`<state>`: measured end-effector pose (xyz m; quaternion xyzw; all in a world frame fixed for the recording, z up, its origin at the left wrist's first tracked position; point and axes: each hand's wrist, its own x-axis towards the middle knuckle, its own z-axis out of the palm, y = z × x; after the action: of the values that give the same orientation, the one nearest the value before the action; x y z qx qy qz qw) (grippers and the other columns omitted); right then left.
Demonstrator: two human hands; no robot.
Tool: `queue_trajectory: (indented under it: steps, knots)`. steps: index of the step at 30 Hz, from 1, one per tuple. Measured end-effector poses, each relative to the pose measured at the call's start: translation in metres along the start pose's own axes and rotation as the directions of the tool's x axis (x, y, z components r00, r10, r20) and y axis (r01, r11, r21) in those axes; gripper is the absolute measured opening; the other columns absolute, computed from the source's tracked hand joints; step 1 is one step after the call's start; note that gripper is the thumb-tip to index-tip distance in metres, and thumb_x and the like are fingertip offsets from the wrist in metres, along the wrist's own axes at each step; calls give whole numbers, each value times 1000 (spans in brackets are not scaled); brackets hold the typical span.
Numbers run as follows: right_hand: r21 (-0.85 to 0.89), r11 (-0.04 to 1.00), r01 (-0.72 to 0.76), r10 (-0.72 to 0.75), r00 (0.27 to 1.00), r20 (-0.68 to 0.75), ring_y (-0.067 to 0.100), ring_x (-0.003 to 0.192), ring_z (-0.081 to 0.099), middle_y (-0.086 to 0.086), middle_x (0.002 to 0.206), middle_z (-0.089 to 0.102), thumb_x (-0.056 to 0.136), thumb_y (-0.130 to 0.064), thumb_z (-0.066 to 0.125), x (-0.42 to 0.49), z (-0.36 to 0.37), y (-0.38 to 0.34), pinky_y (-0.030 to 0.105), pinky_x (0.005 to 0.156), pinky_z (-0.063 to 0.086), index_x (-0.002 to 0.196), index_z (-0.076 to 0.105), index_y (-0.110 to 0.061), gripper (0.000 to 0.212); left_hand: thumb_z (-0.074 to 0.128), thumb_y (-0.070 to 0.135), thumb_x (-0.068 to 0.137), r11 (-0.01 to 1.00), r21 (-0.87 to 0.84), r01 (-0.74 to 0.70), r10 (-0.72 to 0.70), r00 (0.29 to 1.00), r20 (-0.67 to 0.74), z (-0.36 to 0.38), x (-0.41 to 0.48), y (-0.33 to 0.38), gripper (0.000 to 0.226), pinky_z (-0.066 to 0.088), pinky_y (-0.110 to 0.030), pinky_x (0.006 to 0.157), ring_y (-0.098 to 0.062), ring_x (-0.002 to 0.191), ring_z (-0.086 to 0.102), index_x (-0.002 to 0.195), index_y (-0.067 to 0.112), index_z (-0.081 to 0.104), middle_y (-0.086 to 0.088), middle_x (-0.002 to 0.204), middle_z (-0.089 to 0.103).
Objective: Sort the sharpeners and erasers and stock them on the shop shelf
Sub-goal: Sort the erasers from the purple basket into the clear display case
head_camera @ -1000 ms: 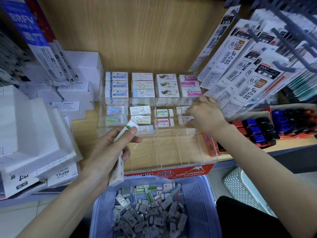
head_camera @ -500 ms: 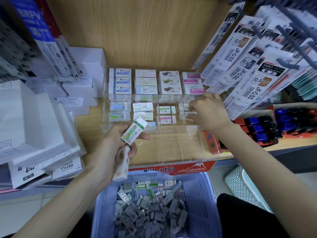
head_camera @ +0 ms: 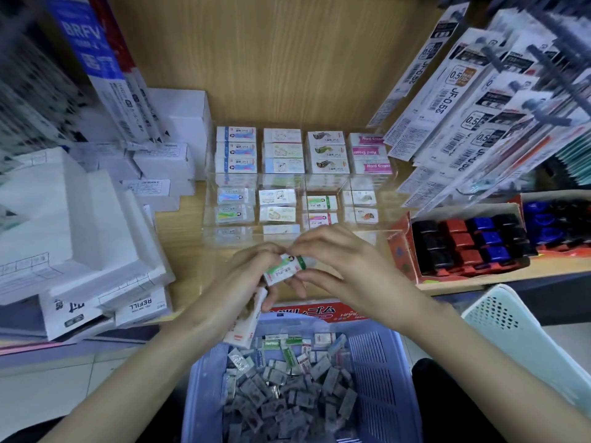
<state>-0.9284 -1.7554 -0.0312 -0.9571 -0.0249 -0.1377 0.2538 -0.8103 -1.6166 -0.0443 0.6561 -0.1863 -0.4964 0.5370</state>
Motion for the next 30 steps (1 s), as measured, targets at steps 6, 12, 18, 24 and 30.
queue_trajectory:
  steps: [6, 12, 18, 24, 30]
  knots:
    - [-99, 979, -177, 161, 975, -150, 21, 90, 60, 7, 99, 65, 83, -14, 68, -10, -2, 13, 22, 82, 45, 104, 67, -5, 23, 48, 12, 91, 996, 90, -24, 38, 986, -159, -5, -8, 7, 18, 34, -19, 40, -9, 45, 48, 94, 23, 62, 1, 79, 71]
    - [-378, 823, -423, 339, 901, -271, 33, 85, 62, 12, 88, 70, 72, -2, 76, 18, -19, 61, 37, 72, 48, 90, 70, -2, 19, 31, -19, 75, 968, -248, -38, -44, 947, -317, -20, 5, 13, 43, 37, -16, 40, -12, 54, 48, 79, 11, 61, -3, 80, 54]
    - [-592, 720, -363, 336, 928, -160, 27, 79, 58, -1, 66, 67, 56, 1, 82, 48, 6, 77, 32, 67, 36, 65, 67, -11, 21, 51, -12, 71, 912, -391, -125, 57, 982, -181, -20, -6, 15, 35, 49, -19, 56, -12, 78, 56, 92, 13, 63, -4, 94, 55]
    - [-432, 826, -363, 330, 932, -152, 29, 94, 52, 3, 91, 72, 74, -15, 76, 40, -10, 75, 36, 80, 29, 90, 73, -11, 17, 47, -15, 85, 916, -347, -203, 148, 973, -177, -20, -10, 15, 35, 51, -21, 75, -10, 85, 64, 97, 14, 62, -5, 100, 59]
    - [-428, 871, -240, 351, 914, 202, 7, 90, 26, -13, 105, 68, 85, -32, 66, 31, -28, 75, 26, 78, 17, 106, 71, -27, 23, 50, -13, 83, 921, -323, -219, 162, 968, -193, -21, -10, 14, 32, 51, -18, 72, -10, 86, 65, 94, 14, 63, -3, 97, 62]
